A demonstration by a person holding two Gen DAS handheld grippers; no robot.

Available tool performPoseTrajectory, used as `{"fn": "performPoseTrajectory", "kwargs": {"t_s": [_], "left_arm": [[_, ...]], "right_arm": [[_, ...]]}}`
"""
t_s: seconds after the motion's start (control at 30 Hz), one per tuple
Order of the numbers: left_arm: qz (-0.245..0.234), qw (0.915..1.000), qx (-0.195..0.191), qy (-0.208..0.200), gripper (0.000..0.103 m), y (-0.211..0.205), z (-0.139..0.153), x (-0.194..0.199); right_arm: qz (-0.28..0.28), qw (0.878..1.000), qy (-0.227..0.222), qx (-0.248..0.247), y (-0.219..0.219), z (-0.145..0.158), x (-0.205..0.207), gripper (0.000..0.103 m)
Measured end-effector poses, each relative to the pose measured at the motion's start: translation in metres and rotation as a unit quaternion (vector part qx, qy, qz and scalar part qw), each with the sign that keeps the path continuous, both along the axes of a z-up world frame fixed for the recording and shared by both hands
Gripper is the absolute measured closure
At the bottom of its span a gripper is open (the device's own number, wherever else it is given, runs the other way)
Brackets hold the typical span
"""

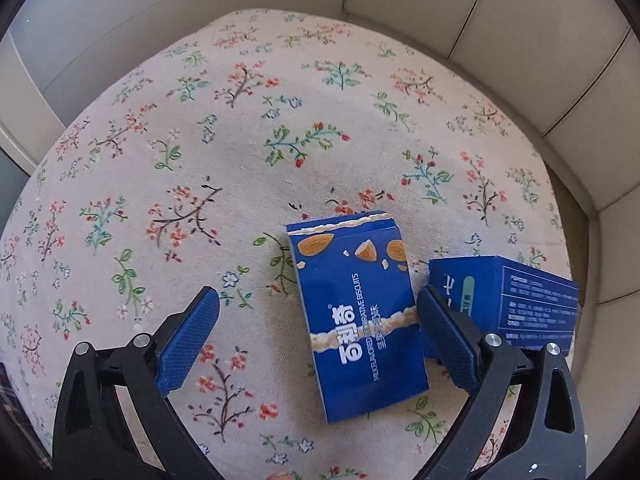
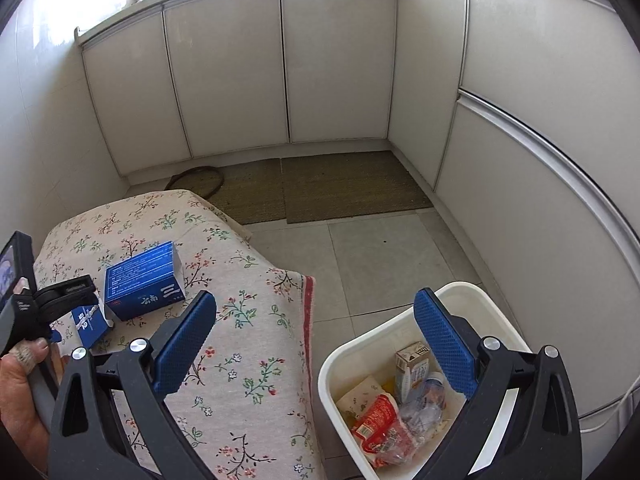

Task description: Collect trash

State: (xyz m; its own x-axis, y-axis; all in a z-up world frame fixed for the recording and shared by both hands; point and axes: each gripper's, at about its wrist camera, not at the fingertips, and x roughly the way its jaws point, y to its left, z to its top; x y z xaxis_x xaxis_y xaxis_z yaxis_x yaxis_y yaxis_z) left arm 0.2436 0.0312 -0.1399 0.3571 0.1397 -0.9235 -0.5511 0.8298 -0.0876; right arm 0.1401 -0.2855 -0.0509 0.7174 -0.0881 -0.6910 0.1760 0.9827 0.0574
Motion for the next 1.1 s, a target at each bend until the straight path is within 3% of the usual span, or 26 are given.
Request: {"fn": "performPoseTrajectory", "kwargs": {"t_s": [0.13, 0.17, 0.2, 0.33, 0.47, 0.57, 0.77, 0.83, 0.9, 1.03, 1.1], "left_arm": [[-0.012, 0.9999, 0.011, 0.007, 0.019, -0.002, -0.007, 0.009], [-0.025, 0.9995, 0.021, 0.000, 0.034, -0.004, -0.005, 0.008], [-0.037, 0.9990, 0.026, -0.003, 0.043, -0.005, -0.004, 0.009], [-0.085, 0.9962, 0.006, -0.017, 0.048, 0.004, 0.000, 0.000], [-0.122, 0.9923, -0.018, -0.018, 0.049, 0.023, 0.009, -0.019], [-0.149, 0.9882, -0.022, -0.028, 0.049, 0.038, 0.025, -0.041], [-0.172, 0.9808, -0.021, -0.089, 0.048, 0.067, 0.065, -0.084], [-0.171, 0.9775, 0.008, -0.123, 0.048, 0.075, 0.077, -0.107], [-0.164, 0.9767, 0.034, -0.135, 0.048, 0.085, 0.079, -0.116], [-0.142, 0.9783, -0.056, -0.139, 0.048, 0.111, 0.079, -0.103], [-0.144, 0.9766, -0.066, -0.146, 0.048, 0.116, 0.082, -0.097]], "right_arm": [[0.010, 1.000, 0.005, -0.005, 0.007, -0.004, 0.004, 0.007], [0.013, 1.000, 0.009, -0.006, 0.009, -0.006, 0.006, 0.007], [0.014, 1.000, 0.012, -0.008, 0.011, -0.008, 0.007, 0.007], [0.023, 0.999, 0.031, 0.002, 0.018, -0.019, 0.016, 0.007], [0.039, 0.995, 0.071, 0.064, 0.028, -0.037, 0.031, 0.007], [0.024, 0.979, 0.129, 0.155, 0.033, -0.060, 0.047, 0.007], [-0.109, 0.916, 0.190, 0.335, 0.061, -0.091, 0.088, 0.007], [-0.114, 0.918, 0.197, 0.326, 0.086, -0.087, 0.103, 0.007], [-0.120, 0.931, 0.190, 0.287, 0.113, -0.078, 0.117, 0.007], [-0.139, 0.942, 0.195, 0.236, 0.149, -0.078, 0.142, 0.007], [-0.156, 0.942, 0.208, 0.215, 0.160, -0.086, 0.152, 0.007]]}}
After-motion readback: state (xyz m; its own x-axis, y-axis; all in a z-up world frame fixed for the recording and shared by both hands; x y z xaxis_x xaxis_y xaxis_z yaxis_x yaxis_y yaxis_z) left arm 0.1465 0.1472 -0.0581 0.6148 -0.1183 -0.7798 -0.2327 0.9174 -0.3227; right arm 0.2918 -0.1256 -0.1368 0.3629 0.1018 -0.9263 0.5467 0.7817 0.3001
